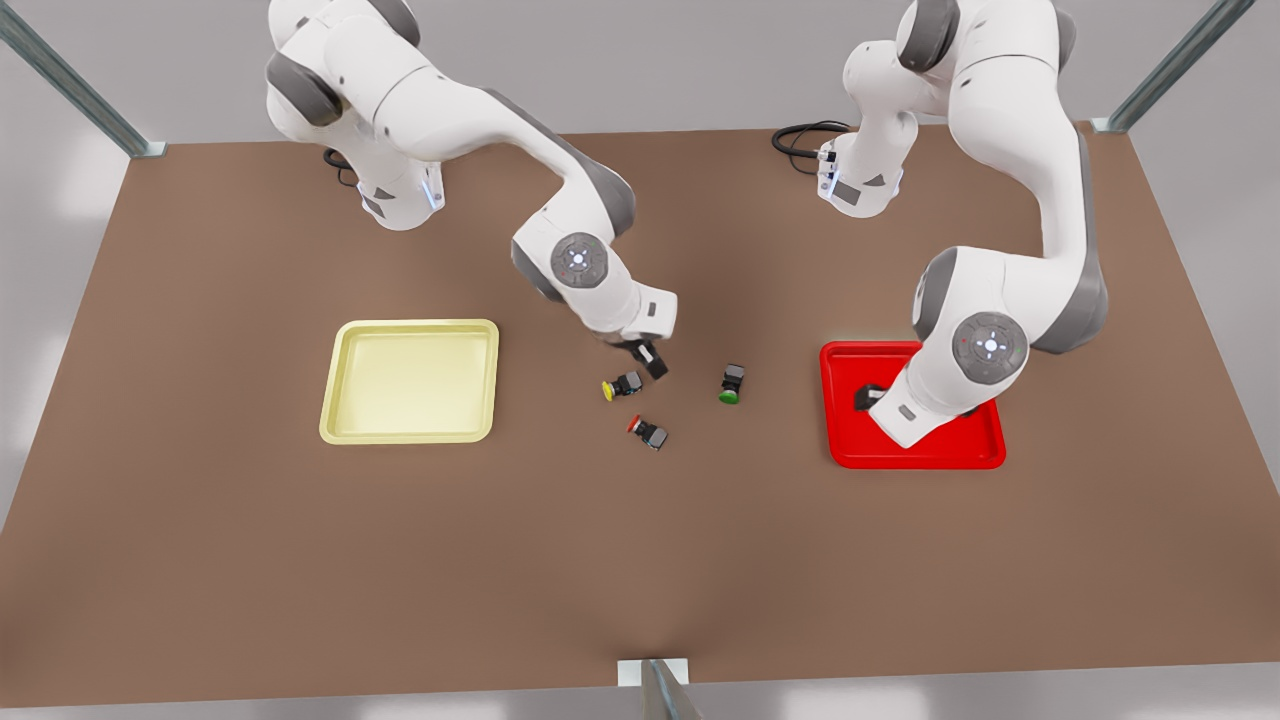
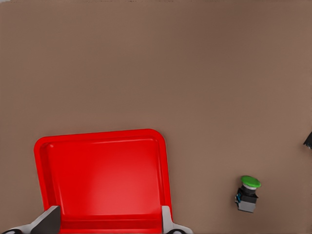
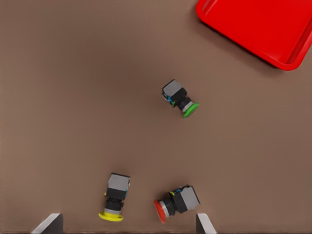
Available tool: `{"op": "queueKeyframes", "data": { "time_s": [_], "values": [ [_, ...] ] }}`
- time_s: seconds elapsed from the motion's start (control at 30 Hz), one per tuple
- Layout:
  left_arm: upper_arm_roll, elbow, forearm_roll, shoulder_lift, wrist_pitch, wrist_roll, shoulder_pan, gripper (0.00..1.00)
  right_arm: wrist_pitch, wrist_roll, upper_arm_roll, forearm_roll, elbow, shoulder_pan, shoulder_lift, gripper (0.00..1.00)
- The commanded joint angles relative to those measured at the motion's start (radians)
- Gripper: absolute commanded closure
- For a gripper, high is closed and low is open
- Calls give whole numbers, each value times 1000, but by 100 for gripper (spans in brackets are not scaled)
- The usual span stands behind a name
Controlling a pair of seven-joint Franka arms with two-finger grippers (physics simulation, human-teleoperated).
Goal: Place the switches on the corresponding trays according to their colors
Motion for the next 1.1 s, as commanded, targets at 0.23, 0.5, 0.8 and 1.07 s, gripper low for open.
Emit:
{"op": "queueKeyframes", "data": {
  "time_s": [0.23, 0.5, 0.8, 1.07],
  "values": [
    [31, -9, -131, -3, -18, -23, 11, 0, -13, 187, -91, 7, 3, 102, 102, 0],
    [31, -14, -168, 45, 38, -15, 11, 0, -51, 230, -162, -17, 55, 160, 209, 0],
    [34, -14, -183, 95, 72, -15, 12, 0, 190, 236, -133, -177, -101, 165, 183, 0],
    [35, -14, -183, 109, 72, -15, 12, 0, 199, 376, -127, -177, -137, 191, 205, 0]
  ]
}}
